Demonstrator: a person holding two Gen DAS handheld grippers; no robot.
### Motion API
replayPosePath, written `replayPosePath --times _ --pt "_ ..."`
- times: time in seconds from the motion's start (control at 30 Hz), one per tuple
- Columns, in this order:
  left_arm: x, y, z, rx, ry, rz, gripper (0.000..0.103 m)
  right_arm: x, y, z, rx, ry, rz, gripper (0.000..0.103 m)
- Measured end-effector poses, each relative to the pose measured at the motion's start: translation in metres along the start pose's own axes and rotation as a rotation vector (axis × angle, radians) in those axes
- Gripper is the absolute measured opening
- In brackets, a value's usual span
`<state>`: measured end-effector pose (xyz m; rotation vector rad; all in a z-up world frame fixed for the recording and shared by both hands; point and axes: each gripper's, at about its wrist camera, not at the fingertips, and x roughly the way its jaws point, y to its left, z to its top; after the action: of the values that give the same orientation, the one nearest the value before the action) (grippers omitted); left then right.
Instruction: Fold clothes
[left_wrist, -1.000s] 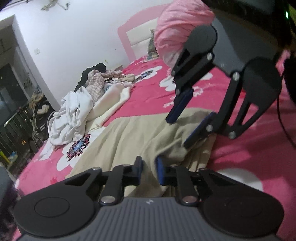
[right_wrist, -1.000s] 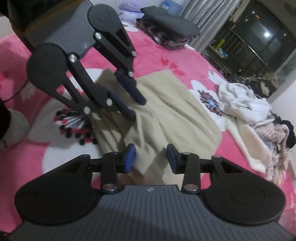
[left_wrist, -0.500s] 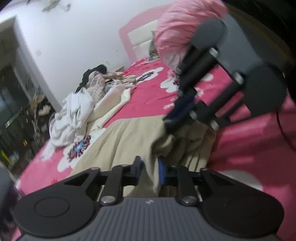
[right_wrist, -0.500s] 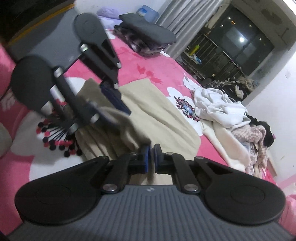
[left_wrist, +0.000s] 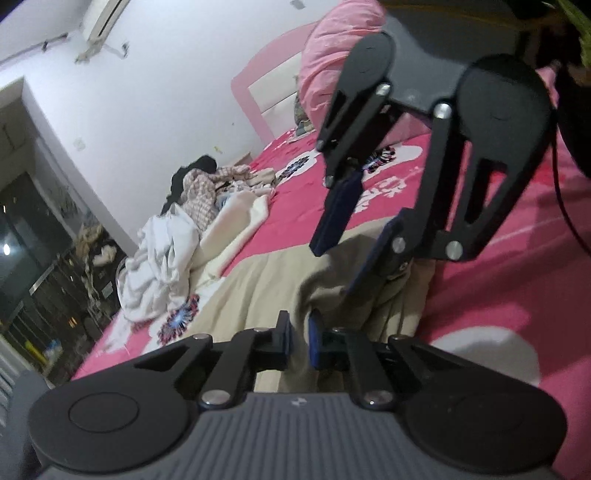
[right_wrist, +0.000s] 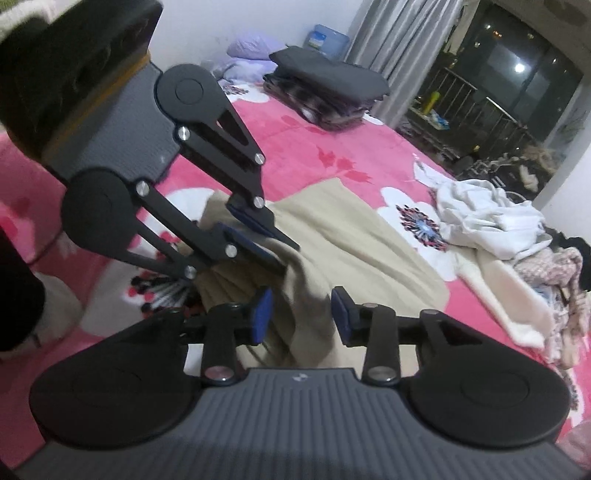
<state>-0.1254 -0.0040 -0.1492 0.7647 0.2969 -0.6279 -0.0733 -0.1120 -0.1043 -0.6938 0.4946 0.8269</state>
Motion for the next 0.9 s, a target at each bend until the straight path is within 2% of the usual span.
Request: replayPosePath --times 0.07,0.13,0.17,0.2,0.27,0.33,0.47,0.53,0.6,0.67,0.77,0.83,0.9 --pt "-0.002 -0.001 0.001 0.006 -0.010 -0.008 0.010 0.008 0.003 0.001 -0.029 0.019 -0.029 0.035" --pt "-0.004 -0.002 0.000 0.004 0.000 -0.012 0.010 0.020 0.008 0.000 -0.078 0.048 -0.080 0.031" --pt "-0.004 -0.002 0.000 0.004 0.011 -0.012 0.011 0.025 0.009 0.000 -0.091 0.058 -0.097 0.019" --pt "-0.004 -0.002 -0.001 0.004 0.021 -0.012 0.013 0.027 0.008 0.001 -0.081 0.058 -0.094 0.017" --pt "-0.006 -0.001 -0.002 -0.001 0.045 -0.009 0.025 0.027 0.010 0.002 -0.073 0.059 -0.102 0.013" --pt "-0.010 0.003 -0.005 -0.024 0.067 -0.004 0.030 0.025 0.012 0.001 -0.067 0.060 -0.113 0.012" --pt "-0.016 0.021 -0.012 -0.116 0.100 -0.023 0.031 0.019 0.008 -0.001 -0.020 0.050 -0.089 0.012" --pt "-0.015 0.026 -0.015 -0.148 0.116 -0.038 0.027 0.016 0.005 -0.002 0.001 0.050 -0.069 0.014" --pt "-0.013 0.024 -0.017 -0.132 0.121 -0.027 0.021 0.016 0.003 -0.002 0.014 0.052 -0.058 0.016" --pt "-0.015 0.019 -0.017 -0.090 0.103 0.004 0.013 0.016 0.005 -0.002 0.002 0.045 -0.090 0.014" --pt "-0.028 0.008 -0.013 0.013 0.044 0.091 0.012 0.008 0.014 0.000 -0.050 -0.004 -0.175 0.010" --pt "-0.030 0.000 -0.016 0.060 0.051 0.085 0.012 0.003 0.022 -0.001 -0.075 -0.036 -0.218 0.010" --pt "-0.027 -0.012 -0.025 0.101 0.078 0.051 0.012 0.011 0.039 -0.015 -0.161 -0.008 -0.224 0.010"
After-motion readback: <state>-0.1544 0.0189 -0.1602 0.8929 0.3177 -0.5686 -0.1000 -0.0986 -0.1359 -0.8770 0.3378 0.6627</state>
